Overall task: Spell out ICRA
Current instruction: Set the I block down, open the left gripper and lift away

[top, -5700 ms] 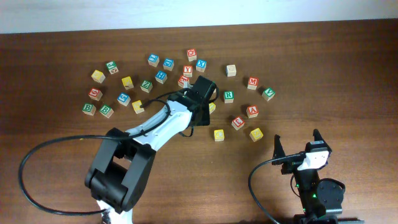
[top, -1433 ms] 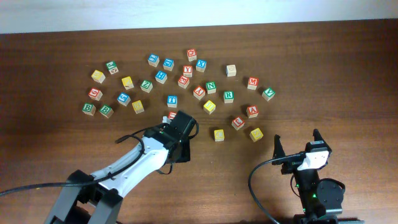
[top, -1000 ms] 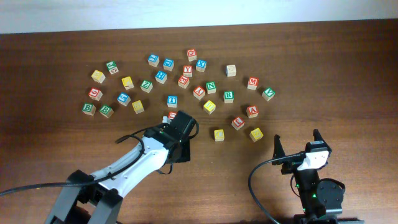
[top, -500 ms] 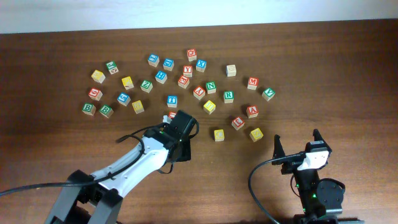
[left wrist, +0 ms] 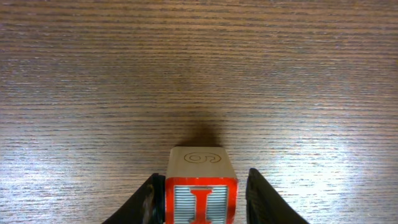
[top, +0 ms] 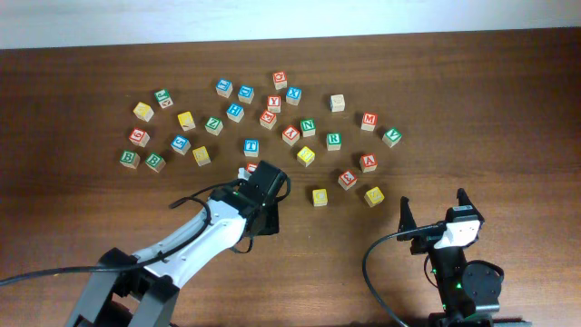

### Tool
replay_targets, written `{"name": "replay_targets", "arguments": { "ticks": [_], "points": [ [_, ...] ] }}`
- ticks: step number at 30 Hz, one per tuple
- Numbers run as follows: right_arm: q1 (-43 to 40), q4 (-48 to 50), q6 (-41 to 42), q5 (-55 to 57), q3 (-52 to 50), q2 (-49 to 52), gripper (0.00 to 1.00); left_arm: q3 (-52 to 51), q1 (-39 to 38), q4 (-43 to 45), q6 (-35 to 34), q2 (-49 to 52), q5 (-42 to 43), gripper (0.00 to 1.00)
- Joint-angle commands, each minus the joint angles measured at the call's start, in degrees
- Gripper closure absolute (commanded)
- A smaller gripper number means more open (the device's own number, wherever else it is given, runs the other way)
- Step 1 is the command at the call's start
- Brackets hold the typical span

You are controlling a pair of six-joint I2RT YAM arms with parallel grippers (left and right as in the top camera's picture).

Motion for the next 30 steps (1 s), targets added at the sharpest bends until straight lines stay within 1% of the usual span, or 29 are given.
{"name": "replay_targets", "arguments": {
  "ticks": [1,8,14,17,20,23,30],
  "points": [
    [-0.37,-0.37,0.09,-0.15,-0.28,-0.44,0.02,-0.39,-0.24,0.15,0.24,1.62,-0.46,0.70],
    [-0.37,-0.37,0.09,-0.13,-0.28,-0.44,0.02,-0.39,-0.24,0.22,0.24,1.62,-2.01,0.69],
    [-0.37,-0.37,0.09,-0.13,-0.28,-0.44,0.02,-0.39,-0.24,0.33,0.24,1.62,-3.10,0.73],
    [-0.37,-0.37,0.09,-0.15,-0.28,-0.44,0.02,-0.37,-0.24,0.35,0.28,1.62,-3.21,0.73],
    [-0.37,-0.37,0.09,-0.13,-0.28,-0.44,0.02,-0.37,-0.20,0.35,1.27,1.62,-6.03,0.72],
    [-0.37,-0.37,0.09,-0.15,-0.28,-0.44,0.02,-0.37,0.00,0.17,2.47,1.62,-5.99,0.72],
    [-0.37,-0.37,0.09,-0.15,-0.28,-0.44,0.02,-0.37,-0.02,0.13,2.45,1.62,-4.98,0.70]
  ]
}}
